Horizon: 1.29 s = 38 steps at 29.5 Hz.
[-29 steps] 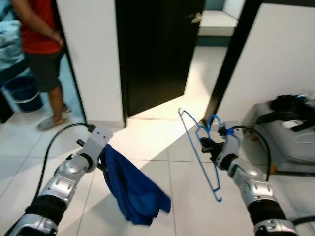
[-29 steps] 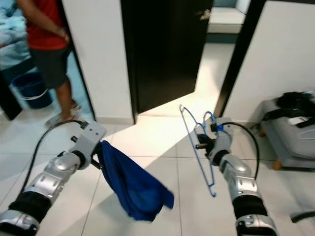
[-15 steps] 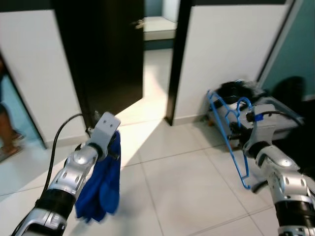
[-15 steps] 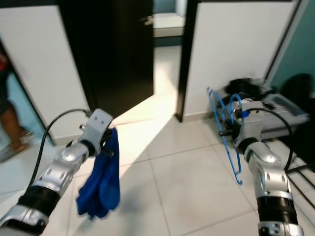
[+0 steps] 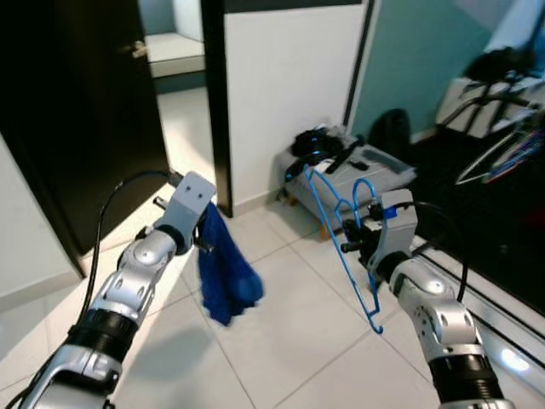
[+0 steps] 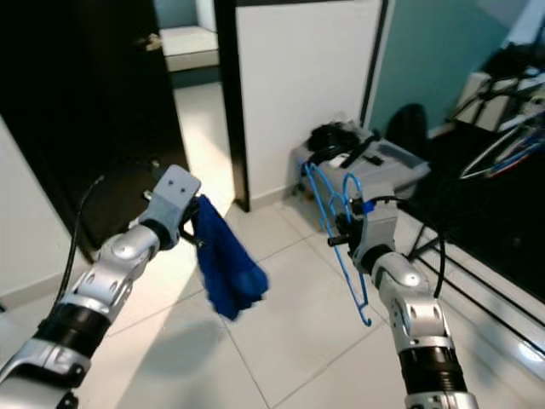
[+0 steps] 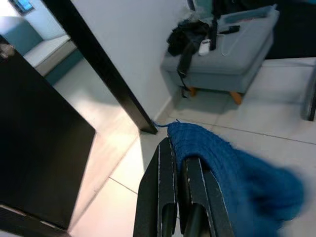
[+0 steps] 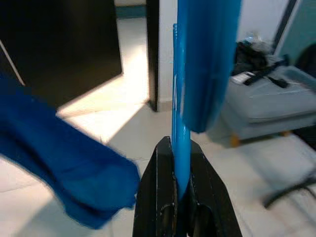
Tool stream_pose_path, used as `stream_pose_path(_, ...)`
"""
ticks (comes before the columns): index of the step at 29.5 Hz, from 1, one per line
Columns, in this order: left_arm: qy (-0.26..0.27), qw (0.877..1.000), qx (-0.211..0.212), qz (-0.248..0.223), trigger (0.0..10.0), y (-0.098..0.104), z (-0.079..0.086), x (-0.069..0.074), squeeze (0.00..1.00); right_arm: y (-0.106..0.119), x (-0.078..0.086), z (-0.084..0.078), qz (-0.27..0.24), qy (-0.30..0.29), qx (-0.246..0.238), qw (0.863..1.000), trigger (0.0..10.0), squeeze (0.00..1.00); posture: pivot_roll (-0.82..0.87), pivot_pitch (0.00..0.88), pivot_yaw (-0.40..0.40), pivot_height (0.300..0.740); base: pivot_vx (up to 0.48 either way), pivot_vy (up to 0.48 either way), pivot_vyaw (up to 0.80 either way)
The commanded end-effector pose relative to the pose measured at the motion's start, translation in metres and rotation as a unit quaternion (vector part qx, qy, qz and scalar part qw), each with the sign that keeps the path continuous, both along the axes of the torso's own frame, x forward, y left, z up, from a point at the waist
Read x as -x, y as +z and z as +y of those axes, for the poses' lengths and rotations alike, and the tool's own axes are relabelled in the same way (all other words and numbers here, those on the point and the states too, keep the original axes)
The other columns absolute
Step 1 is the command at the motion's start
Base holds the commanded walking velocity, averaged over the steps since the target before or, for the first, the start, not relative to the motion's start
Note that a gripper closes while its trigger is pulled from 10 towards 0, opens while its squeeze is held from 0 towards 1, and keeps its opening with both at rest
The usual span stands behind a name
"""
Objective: Hang hanger
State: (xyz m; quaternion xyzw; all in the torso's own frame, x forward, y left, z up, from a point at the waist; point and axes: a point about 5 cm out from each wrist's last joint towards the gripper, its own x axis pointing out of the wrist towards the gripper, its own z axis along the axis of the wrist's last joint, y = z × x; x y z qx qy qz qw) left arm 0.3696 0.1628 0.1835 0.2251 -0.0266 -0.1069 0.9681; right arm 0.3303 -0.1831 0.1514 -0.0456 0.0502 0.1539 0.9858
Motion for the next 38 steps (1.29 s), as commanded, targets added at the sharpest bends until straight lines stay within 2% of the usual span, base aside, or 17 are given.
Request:
stream_pose_path(1, 0.042, 0.999, -0.008, 0.004, 10.0, 0.000, 0.015, -0.003, 0.00, -0.010, 0.005, 0.007, 0.020, 0.019, 0.016, 0.999, 10.0, 0.00, -0.04, 0.000, 0.035, 0.740, 0.000, 0.000, -0.80)
stream_pose_path(4, 0.076, 0.997, -0.029, 0.012, 10.0, -0.006, 0.025, -0.004, 0.00, -0.012, 0.012, 0.002, 0.031, 0.024, 0.039, 0.998, 10.0, 0.00, -0.05, 0.000, 0.032, 0.740, 0.000, 0.000, -0.80)
stream_pose_path(9, 0.144, 0.990, 0.012, 0.003, 10.0, -0.003, 0.049, -0.004, 0.00, 0.002, 0.022, -0.008, 0.033, 0.058, 0.061, 0.996, 10.0, 0.00, -0.08, 0.000, -0.004, 0.740, 0.000, 0.000, -0.80)
stream_pose_path(13, 0.162, 0.987, 0.017, -0.008, 10.0, 0.004, 0.056, -0.005, 0.00, 0.012, 0.023, -0.001, 0.027, 0.102, 0.057, 0.993, 10.0, 0.00, -0.07, 0.000, -0.025, 0.740, 0.000, 0.000, -0.80)
stream_pose_path(14, 0.162, 0.987, 0.017, -0.008, 10.0, 0.004, 0.056, -0.005, 0.00, 0.012, 0.023, -0.001, 0.027, 0.102, 0.057, 0.993, 10.0, 0.00, -0.07, 0.000, -0.025, 0.740, 0.000, 0.000, -0.80)
stream_pose_path(16, 0.162, 0.986, 0.025, -0.022, 10.0, 0.012, 0.055, -0.007, 0.00, 0.016, 0.031, 0.015, 0.024, 0.163, 0.053, 0.985, 10.0, 0.00, -0.08, 0.000, -0.031, 0.740, 0.000, 0.000, -0.80)
stream_pose_path(20, 0.159, 0.986, 0.036, -0.025, 10.0, 0.015, 0.052, -0.008, 0.00, 0.017, 0.033, 0.019, 0.025, 0.177, 0.050, 0.983, 10.0, 0.00, -0.07, 0.000, -0.037, 0.740, 0.000, 0.000, -0.79)
stream_pose_path(21, 0.146, 0.987, 0.061, -0.034, 10.0, 0.026, 0.044, -0.012, 0.00, 0.018, 0.041, 0.032, 0.030, 0.220, 0.035, 0.974, 10.0, 0.00, -0.07, 0.006, -0.037, 0.740, 0.000, 0.000, 0.00)
stream_pose_path(23, 0.141, 0.987, 0.067, -0.038, 10.0, 0.030, 0.041, -0.013, 0.00, 0.019, 0.045, 0.037, 0.033, 0.237, 0.030, 0.970, 10.0, 0.00, -0.07, 0.006, -0.037, 0.740, 0.000, 0.000, 0.00)
stream_pose_path(25, 0.138, 0.986, 0.072, -0.051, 10.0, 0.044, 0.037, -0.018, 0.00, 0.022, 0.055, 0.052, 0.036, 0.285, 0.010, 0.958, 10.0, 0.00, -0.07, 0.021, -0.031, 0.740, 0.000, 0.000, 0.00)
stream_pose_path(28, 0.143, 0.985, 0.073, -0.059, 10.0, 0.053, 0.037, -0.021, 0.00, 0.024, 0.064, 0.064, 0.042, 0.324, -0.004, 0.945, 10.0, 0.00, -0.08, 0.030, -0.027, 0.740, 0.000, 0.000, 0.00)
stream_pose_path(29, 0.151, 0.984, 0.070, -0.063, 10.0, 0.058, 0.037, -0.023, 0.00, 0.024, 0.071, 0.069, 0.052, 0.351, -0.001, 0.935, 10.0, 0.00, -0.08, 0.035, -0.026, 0.740, 0.000, 0.000, 0.00)
stream_pose_path(30, 0.151, 0.984, 0.070, -0.063, 10.0, 0.058, 0.037, -0.023, 0.00, 0.024, 0.071, 0.069, 0.052, 0.351, -0.001, 0.935, 10.0, 0.00, -0.08, 0.035, -0.026, 0.740, 0.000, 0.000, 0.00)
stream_pose_path(31, 0.165, 0.982, 0.058, -0.071, 10.0, 0.065, 0.038, -0.026, 0.00, 0.020, 0.081, 0.075, 0.071, 0.384, 0.020, 0.920, 10.0, 0.00, -0.08, 0.039, -0.021, 0.740, 0.000, 0.000, 0.00)
stream_pose_path(32, 0.169, 0.981, 0.059, -0.073, 10.0, 0.067, 0.037, -0.027, 0.00, 0.018, 0.084, 0.076, 0.080, 0.394, 0.034, 0.915, 10.0, 0.00, -0.08, 0.041, -0.020, 0.740, 0.000, 0.000, 0.00)
stream_pose_path(36, 0.170, 0.979, 0.083, -0.078, 10.0, 0.074, 0.033, -0.027, 0.00, 0.016, 0.088, 0.078, 0.088, 0.397, 0.046, 0.913, 10.0, 0.00, -0.09, 0.046, -0.017, 0.740, 0.000, 0.000, 0.00)
stream_pose_path(38, 0.157, 0.977, 0.113, -0.083, 10.0, 0.083, 0.024, -0.027, 0.00, 0.019, 0.085, 0.080, 0.087, 0.380, 0.040, 0.920, 10.0, 0.00, -0.09, 0.049, -0.016, 0.740, 0.000, 0.000, 0.00)
